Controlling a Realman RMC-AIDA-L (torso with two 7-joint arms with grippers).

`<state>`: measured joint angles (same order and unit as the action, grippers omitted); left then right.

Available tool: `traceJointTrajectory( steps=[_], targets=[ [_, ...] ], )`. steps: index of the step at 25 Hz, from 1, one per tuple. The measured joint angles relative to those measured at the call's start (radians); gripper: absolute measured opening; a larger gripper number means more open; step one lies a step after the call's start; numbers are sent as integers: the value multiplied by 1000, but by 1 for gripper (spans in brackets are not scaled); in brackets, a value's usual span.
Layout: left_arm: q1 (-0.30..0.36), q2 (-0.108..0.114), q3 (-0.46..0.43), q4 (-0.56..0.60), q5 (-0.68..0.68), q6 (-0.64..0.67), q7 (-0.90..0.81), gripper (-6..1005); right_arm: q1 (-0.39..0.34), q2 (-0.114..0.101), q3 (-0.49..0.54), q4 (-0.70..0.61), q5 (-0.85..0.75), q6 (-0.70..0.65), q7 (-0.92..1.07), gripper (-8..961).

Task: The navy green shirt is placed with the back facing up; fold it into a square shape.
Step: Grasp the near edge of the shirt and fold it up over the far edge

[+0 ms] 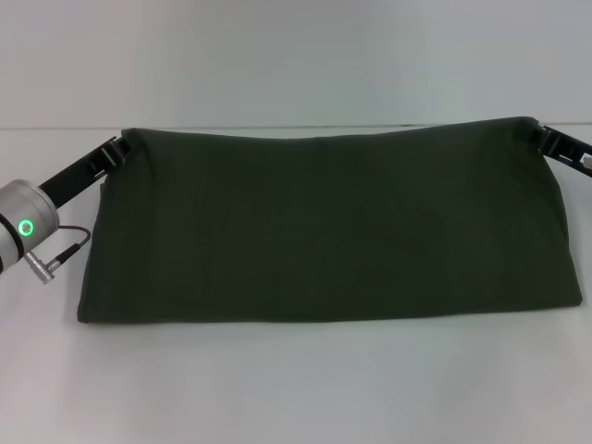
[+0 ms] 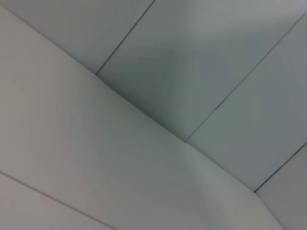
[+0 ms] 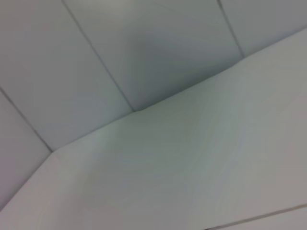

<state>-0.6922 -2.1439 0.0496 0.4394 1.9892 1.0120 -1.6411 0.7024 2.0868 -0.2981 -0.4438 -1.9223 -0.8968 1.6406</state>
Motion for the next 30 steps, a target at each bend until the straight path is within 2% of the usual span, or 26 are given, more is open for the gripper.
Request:
traceJointTrajectory(
  steps=[13,20,27,29,30],
  targets=[
    [-14,-13,-1,-76,-105,-88,152,66,78,4,-2,79,13,156,-90,35],
    [-32,-19,-5,-108,-138,-177,202,80,107,8,-13,107,13,242,-113,42],
    [-26,-22,-10,-190,-347,-174,424,93,122,5,-24,109,13,301,-133,55],
    [-25,-22,-10,-210,-386,-168,472,97,126,5,-24,109,13,302,-135,194],
    [-24,-22,-10,-219,-402,-168,489,140,126,6,-26,109,13,302,-135,263]
  ],
)
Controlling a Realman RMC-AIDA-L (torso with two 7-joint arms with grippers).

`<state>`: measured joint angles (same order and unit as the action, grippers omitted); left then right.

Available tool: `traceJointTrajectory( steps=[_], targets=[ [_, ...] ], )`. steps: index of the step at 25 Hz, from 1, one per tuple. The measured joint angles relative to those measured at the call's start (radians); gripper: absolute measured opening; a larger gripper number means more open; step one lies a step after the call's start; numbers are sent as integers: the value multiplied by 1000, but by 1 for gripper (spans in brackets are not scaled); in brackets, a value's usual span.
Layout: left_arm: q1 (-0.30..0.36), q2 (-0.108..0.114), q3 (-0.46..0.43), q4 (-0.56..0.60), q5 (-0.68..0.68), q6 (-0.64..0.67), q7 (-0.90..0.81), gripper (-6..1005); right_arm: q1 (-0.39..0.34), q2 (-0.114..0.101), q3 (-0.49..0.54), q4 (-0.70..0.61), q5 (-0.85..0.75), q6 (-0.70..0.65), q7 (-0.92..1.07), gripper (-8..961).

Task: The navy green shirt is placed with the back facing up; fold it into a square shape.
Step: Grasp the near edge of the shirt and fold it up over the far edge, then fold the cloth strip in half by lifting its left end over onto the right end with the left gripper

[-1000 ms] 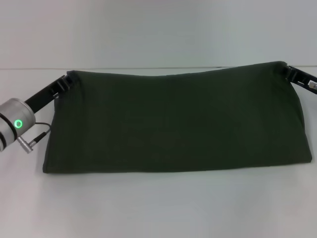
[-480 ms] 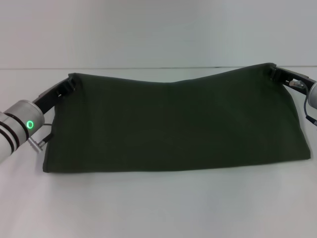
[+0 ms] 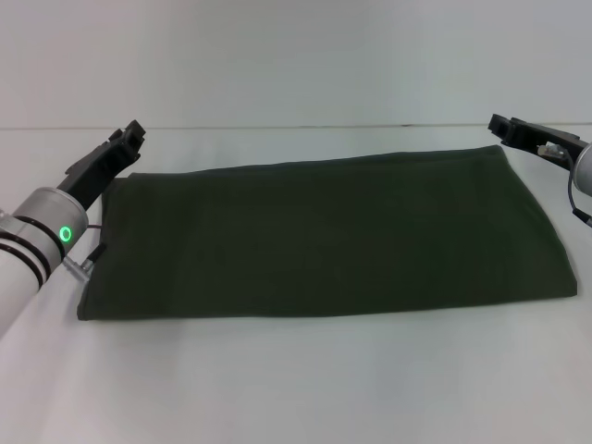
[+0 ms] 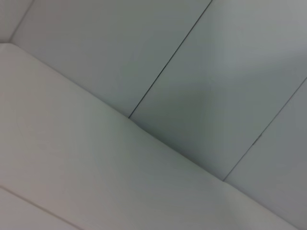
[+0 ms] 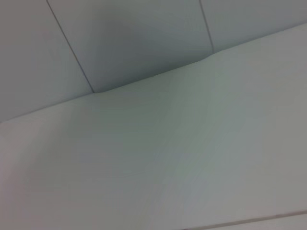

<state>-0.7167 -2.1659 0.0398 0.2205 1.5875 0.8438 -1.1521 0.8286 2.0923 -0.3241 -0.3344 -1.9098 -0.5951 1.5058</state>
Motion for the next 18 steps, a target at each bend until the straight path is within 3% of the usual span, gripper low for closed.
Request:
traceJointTrajectory(
  steps=[4,7,12,15,16,17,18],
  targets=[
    [-1,0,0,-13,-14,-3,28,310,2,2,-9,0,0,0,0,351],
    [8,0,-2,-10,-21,19,55,370,-10,2,-5,-4,19,-17,0,417],
    [50,2,-7,5,-23,117,37,469,-99,-8,-11,-63,116,-243,-41,547],
    [88,8,42,56,16,155,-126,529,-153,-19,-55,-110,113,-458,-98,673],
    [106,11,91,98,49,162,-234,607,-171,-26,-97,-132,100,-524,-105,715],
    [106,11,91,98,49,162,-234,685,-187,-33,-149,-152,85,-584,-110,744],
    [143,16,194,195,134,200,-457,763,-199,-40,-205,-171,70,-637,-120,773]
  ],
)
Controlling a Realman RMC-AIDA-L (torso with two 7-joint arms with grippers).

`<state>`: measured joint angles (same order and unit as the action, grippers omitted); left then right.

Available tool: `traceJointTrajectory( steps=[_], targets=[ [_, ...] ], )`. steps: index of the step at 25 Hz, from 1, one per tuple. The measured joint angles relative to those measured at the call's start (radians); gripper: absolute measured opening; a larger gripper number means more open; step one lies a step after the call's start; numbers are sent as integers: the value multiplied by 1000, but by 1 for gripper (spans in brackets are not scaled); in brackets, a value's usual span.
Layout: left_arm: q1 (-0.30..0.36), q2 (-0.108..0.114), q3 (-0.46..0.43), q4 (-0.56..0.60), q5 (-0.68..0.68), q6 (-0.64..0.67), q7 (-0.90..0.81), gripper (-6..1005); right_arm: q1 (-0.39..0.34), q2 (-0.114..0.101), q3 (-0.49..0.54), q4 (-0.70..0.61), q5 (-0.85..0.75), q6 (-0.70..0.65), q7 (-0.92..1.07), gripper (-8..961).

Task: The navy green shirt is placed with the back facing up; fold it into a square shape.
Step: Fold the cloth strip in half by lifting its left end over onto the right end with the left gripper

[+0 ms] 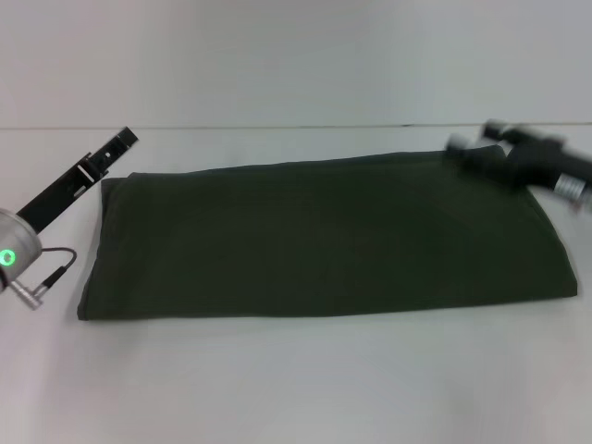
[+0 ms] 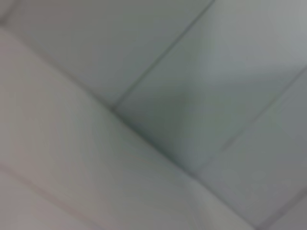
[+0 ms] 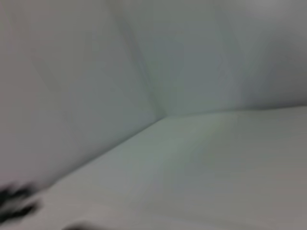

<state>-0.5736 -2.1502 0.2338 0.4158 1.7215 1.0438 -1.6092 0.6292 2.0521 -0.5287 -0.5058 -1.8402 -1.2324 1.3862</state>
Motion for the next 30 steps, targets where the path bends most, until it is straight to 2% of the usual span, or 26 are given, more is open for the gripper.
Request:
traceJointTrajectory(
  steps=[2,5,8,11,16,21,26,30],
  targets=[
    [19,4,27,48,53,40,-102,787,-20,-4,-94,-32,-27,-73,-46,831],
    [49,24,43,145,178,156,-336,824,-62,16,-198,-91,-40,-131,-158,860],
    [61,68,33,208,333,317,-543,824,-96,37,-290,-134,-41,-139,-240,861],
    [63,87,32,257,437,413,-635,824,-114,37,-369,-143,-45,-139,-261,861],
    [66,117,-15,372,648,554,-797,824,-123,38,-389,-138,-68,-119,-275,860],
    [66,139,-77,413,754,635,-882,824,-121,39,-400,-133,-68,-77,-284,860],
    [71,142,-103,406,809,652,-962,824,-117,40,-401,-138,-68,-53,-280,861],
    [74,142,-132,338,813,629,-985,823,-114,40,-402,-139,-68,-39,-278,861]
  ],
)
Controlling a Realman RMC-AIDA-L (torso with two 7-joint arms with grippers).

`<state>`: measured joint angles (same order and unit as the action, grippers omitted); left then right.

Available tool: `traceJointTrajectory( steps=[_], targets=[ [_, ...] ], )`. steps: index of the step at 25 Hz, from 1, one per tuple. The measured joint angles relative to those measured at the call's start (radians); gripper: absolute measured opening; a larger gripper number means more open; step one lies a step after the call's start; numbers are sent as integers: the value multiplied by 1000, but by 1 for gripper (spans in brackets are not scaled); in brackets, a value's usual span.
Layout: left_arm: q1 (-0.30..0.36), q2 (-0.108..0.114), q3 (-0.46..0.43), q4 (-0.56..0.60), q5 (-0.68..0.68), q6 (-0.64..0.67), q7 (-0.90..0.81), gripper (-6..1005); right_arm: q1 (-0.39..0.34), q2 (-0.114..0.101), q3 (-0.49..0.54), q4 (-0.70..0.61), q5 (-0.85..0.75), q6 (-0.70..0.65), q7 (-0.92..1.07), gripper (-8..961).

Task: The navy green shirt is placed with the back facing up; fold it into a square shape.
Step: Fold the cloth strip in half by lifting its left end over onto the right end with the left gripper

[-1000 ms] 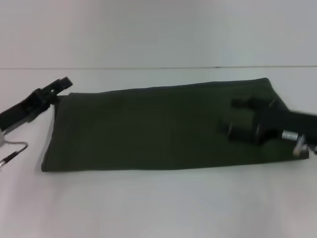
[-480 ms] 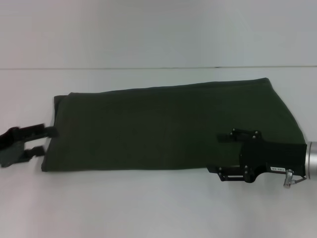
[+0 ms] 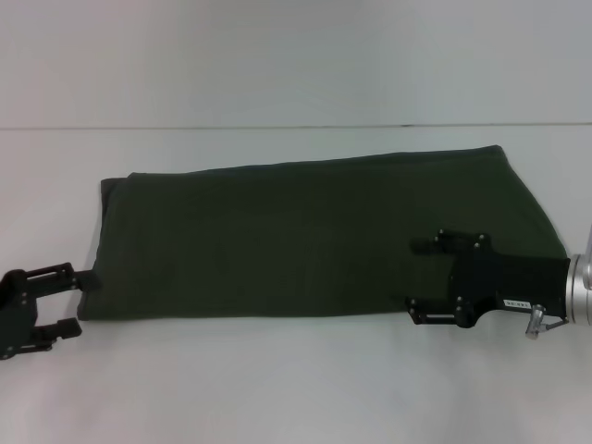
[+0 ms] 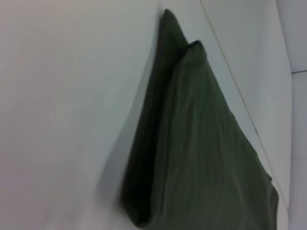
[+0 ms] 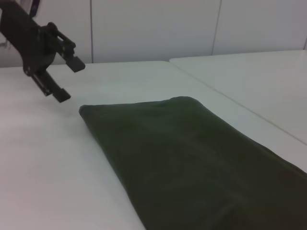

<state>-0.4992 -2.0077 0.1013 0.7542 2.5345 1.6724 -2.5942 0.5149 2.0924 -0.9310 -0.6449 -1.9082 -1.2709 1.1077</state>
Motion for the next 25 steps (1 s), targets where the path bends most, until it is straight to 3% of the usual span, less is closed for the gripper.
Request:
traceJointTrajectory(
  steps=[4,25],
  targets=[
    [4,0,-9,-61,-2,-59,-5,823,0,0,0,-1,3,7,0,861],
    [26,-11,-34,-158,-34,-218,-9,824,-1,0,-1,-1,8,3,3,860]
  ],
)
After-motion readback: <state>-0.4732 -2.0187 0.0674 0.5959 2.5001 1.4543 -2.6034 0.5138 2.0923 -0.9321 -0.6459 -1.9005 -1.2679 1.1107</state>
